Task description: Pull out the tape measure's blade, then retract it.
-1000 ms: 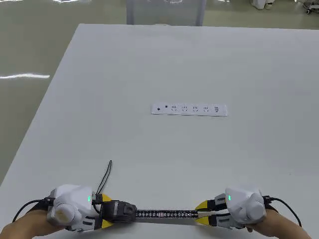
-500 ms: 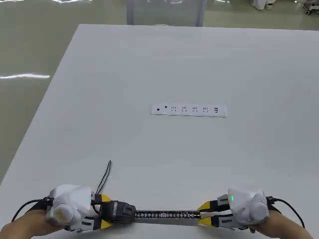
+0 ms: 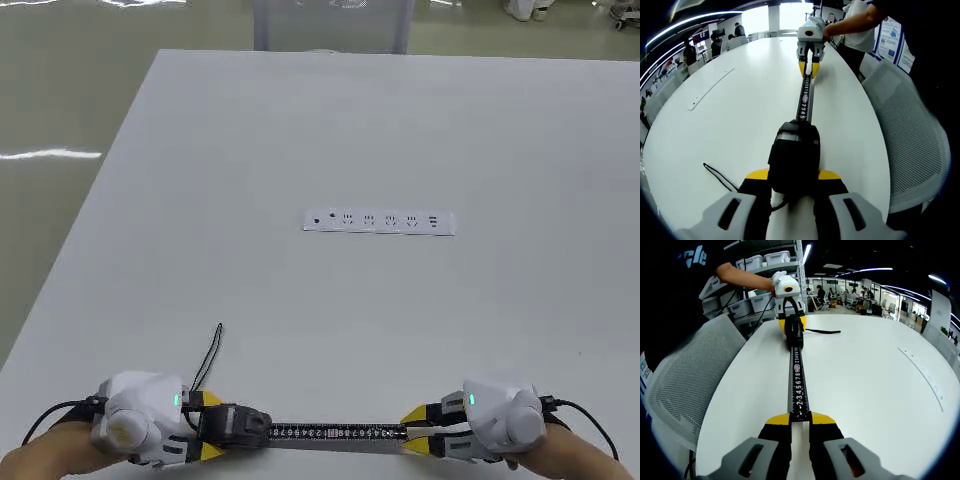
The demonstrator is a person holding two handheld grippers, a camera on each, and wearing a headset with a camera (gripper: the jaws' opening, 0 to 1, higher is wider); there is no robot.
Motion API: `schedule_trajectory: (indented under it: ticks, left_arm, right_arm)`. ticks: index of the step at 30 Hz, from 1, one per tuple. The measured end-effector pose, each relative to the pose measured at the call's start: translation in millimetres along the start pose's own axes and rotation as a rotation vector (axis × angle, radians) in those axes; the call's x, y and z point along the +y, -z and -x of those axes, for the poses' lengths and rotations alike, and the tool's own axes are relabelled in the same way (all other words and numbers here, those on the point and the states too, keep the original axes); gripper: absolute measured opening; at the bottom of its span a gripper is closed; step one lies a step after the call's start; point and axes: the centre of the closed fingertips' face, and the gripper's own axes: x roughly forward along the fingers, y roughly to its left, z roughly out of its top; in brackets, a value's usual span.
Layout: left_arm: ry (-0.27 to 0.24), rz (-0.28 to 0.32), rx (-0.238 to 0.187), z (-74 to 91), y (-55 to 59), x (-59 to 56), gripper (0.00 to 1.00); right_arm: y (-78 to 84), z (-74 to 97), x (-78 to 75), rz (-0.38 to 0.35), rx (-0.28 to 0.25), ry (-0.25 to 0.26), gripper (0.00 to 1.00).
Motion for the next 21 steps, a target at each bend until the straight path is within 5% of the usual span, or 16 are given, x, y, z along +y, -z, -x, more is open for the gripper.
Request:
schedule_trajectory:
  ticks: [21]
  left_arm:
    - [0.001,-0.001,0.006,0.2,0.1,-0.3,0.28]
  right_arm:
    - [7.1,11.2,-1.3,-0.010,0.003,-0.001,0.10]
